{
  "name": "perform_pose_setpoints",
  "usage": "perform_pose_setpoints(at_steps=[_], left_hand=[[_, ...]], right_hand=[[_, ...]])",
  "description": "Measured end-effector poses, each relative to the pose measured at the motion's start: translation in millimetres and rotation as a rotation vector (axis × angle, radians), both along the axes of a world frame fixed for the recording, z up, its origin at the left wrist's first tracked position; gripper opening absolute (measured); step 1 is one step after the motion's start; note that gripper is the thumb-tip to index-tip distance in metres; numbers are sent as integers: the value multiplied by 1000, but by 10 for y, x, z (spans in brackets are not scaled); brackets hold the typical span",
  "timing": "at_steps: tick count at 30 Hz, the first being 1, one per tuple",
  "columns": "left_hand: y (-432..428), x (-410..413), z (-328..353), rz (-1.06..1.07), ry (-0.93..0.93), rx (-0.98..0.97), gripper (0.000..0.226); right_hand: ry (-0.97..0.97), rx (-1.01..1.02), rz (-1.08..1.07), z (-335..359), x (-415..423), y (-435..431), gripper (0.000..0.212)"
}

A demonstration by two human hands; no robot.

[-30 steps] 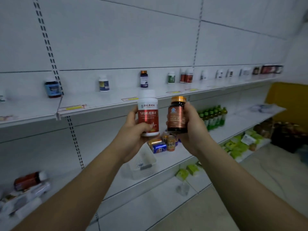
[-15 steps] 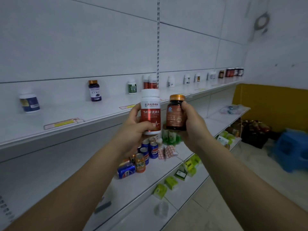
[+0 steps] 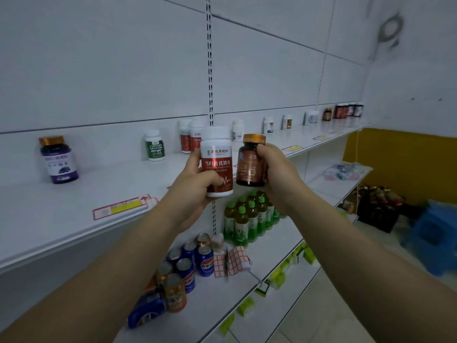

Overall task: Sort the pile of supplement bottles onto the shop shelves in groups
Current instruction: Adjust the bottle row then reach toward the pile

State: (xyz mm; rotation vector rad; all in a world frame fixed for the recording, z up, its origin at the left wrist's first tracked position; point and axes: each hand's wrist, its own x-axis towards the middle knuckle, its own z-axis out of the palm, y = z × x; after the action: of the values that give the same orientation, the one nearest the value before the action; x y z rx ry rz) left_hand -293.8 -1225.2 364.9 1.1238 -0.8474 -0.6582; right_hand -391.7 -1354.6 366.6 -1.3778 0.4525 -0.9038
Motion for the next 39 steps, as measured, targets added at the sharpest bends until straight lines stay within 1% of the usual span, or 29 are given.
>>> perform_pose_setpoints(at_steps=[3,5,8,10,13,19,21,24,26,28,30,32,34,39], left_hand=[[-301,24,35,43,27,1,55],[-519,12,52,93,49,4,45],[-873,-42,82,183,12,-7,40],[-1104,-55,75,277,-43,11,42],[-1429,-44,78,409,-157,120,51],[-1874,108,142,565,-288,341,57],[-1970,205,177,582,-333,396,64],[-2080,403,193,596,-435,456,98],[-2136,550,209,617,-573,533,108],[-2177,687,213,652,-718,618,106],[-2219,812,217,691,-810,654,103],[-2253,920,230,762,-933,683,103],[-2263,1011,253,851,-1075,763,101],[-2277,1234,256,1025,-1200,913,100]], right_hand=[[-2,4,47,27,78,-377,16],[0,3,84,43,120,-631,18],[9,-29,155,72,156,-1009,19],[18,-47,219,95,164,-1269,14],[37,-81,297,163,159,-1656,12],[93,-163,404,288,348,-2203,20],[118,-179,425,285,507,-2322,23],[186,-230,440,246,796,-2473,31],[232,-248,450,218,990,-2575,30],[272,-281,474,184,1171,-2671,26],[320,-339,490,156,1335,-2773,24],[354,-393,498,129,1474,-2876,25],[378,-422,527,104,1603,-2962,29],[401,-525,587,86,1805,-3067,41]])
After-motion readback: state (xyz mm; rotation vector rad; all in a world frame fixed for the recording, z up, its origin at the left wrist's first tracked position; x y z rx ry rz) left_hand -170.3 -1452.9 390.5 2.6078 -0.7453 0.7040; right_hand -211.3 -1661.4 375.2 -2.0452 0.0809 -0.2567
